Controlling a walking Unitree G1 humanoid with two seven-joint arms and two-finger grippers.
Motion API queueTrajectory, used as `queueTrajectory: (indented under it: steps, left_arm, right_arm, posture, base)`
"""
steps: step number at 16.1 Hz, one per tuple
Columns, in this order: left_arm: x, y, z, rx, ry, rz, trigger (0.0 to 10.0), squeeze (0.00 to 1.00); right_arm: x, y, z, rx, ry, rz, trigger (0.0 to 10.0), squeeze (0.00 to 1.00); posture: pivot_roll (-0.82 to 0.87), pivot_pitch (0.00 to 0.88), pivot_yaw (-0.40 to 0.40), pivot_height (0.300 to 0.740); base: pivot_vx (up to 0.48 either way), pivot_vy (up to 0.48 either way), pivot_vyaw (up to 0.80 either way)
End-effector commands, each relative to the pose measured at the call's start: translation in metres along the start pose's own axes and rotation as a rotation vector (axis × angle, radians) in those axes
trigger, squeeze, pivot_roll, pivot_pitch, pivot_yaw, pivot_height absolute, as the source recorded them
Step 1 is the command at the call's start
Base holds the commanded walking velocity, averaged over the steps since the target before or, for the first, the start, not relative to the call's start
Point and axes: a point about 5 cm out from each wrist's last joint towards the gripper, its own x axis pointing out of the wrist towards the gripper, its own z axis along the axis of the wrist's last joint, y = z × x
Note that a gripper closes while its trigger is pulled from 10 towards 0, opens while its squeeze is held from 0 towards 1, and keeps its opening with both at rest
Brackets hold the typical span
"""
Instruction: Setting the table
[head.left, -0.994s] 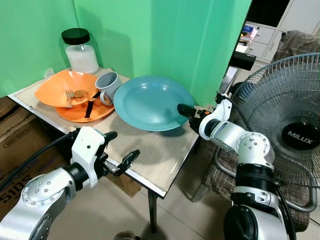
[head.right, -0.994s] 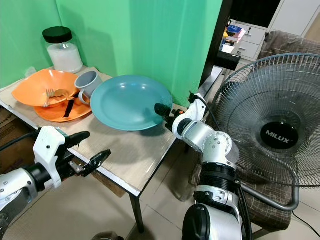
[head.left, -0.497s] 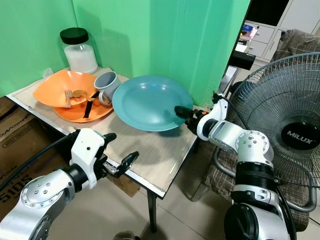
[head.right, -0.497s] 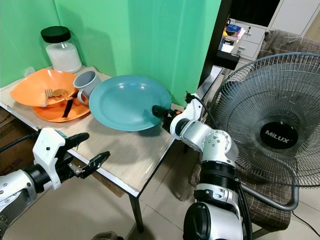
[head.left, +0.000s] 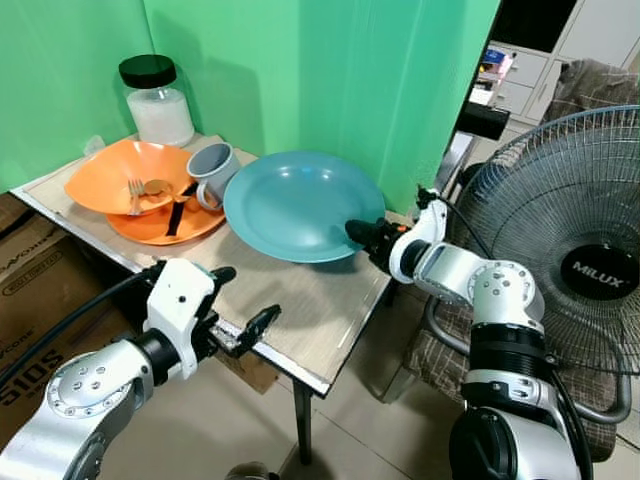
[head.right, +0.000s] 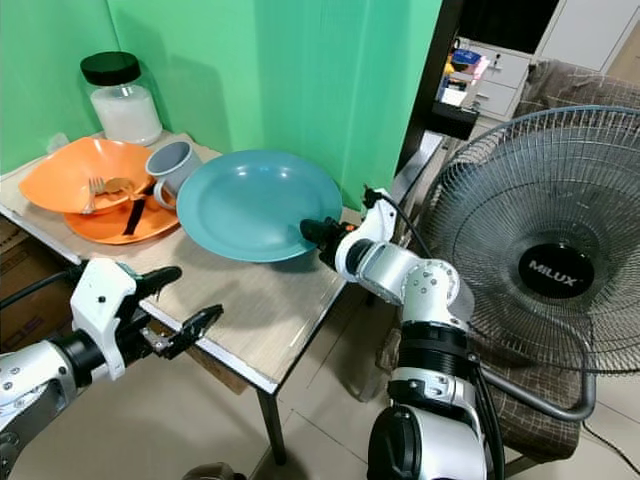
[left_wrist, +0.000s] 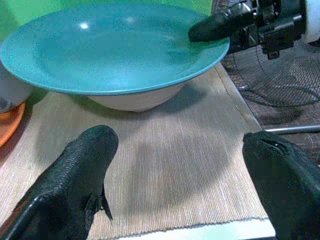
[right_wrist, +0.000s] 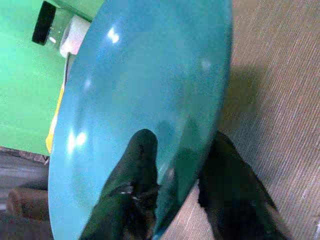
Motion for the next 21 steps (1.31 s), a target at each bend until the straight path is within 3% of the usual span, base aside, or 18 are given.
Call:
queueTrajectory:
  steps: [1, 8, 10, 12, 15, 17, 18, 19, 20, 21]
  left_arm:
    - [0.000, -0.001, 0.000, 0.005, 0.001, 0.001, 10.0, 0.00]
    - [0.002, 0.002, 0.000, 0.016, -0.007, 0.018, 10.0, 0.00]
    - [0.003, 0.004, 0.002, 0.024, -0.017, 0.026, 10.0, 0.00]
    - [0.005, 0.005, 0.002, 0.033, -0.012, 0.021, 10.0, 0.00]
    - [0.007, 0.007, 0.006, 0.032, -0.035, 0.030, 10.0, 0.00]
    - [0.009, 0.005, 0.007, 0.042, -0.040, 0.019, 10.0, 0.00]
    - [0.010, 0.005, 0.013, 0.037, -0.073, 0.035, 10.0, 0.00]
    - [0.012, 0.003, 0.016, 0.034, -0.098, 0.051, 10.0, 0.00]
    - [0.014, 0.002, 0.016, 0.031, -0.106, 0.066, 10.0, 0.00]
    - [0.021, -0.003, 0.021, 0.012, -0.146, 0.117, 10.0, 0.00]
  right_arm:
    - [0.000, 0.003, 0.002, 0.007, 0.007, 0.023, 0.0, 0.00]
    - [0.002, 0.004, 0.007, 0.058, -0.023, 0.052, 0.0, 0.00]
    - [-0.002, 0.012, 0.021, 0.146, -0.094, 0.129, 0.0, 0.00]
    - [-0.006, 0.013, 0.028, 0.188, -0.124, 0.160, 0.0, 0.00]
    - [-0.013, 0.027, 0.039, 0.215, -0.173, 0.260, 0.0, 0.00]
    - [-0.025, 0.035, 0.049, 0.191, -0.253, 0.321, 0.0, 0.00]
    - [-0.043, 0.042, 0.056, 0.082, -0.314, 0.364, 0.0, 0.00]
    - [-0.060, 0.044, 0.057, -0.061, -0.348, 0.355, 0.0, 0.00]
    - [-0.070, 0.044, 0.058, -0.146, -0.394, 0.330, 0.0, 0.00]
    - [-0.097, 0.047, 0.056, -0.327, -0.486, 0.283, 10.0, 0.00]
  posture:
    - [0.21, 0.000, -0.038, 0.740]
    - [0.21, 0.000, -0.038, 0.740]
    - [0.20, 0.000, -0.031, 0.740]
    - [0.20, 0.000, -0.028, 0.740]
    - [0.20, 0.000, -0.029, 0.740]
    - [0.20, 0.000, -0.044, 0.740]
    - [0.20, 0.000, -0.045, 0.740]
    - [0.20, 0.000, -0.042, 0.740]
    - [0.20, 0.000, -0.043, 0.740]
    - [0.18, 0.000, -0.039, 0.740]
  base:
    - [0.000, 0.000, 0.00]
    - [0.000, 0.000, 0.00]
    - [0.000, 0.000, 0.00]
    - [0.000, 0.000, 0.00]
    - [0.000, 0.000, 0.00]
    - [0.000, 0.000, 0.00]
    - [0.000, 0.000, 0.00]
    - [0.000, 0.000, 0.00]
    - [0.000, 0.000, 0.00]
    - [0.000, 0.000, 0.00]
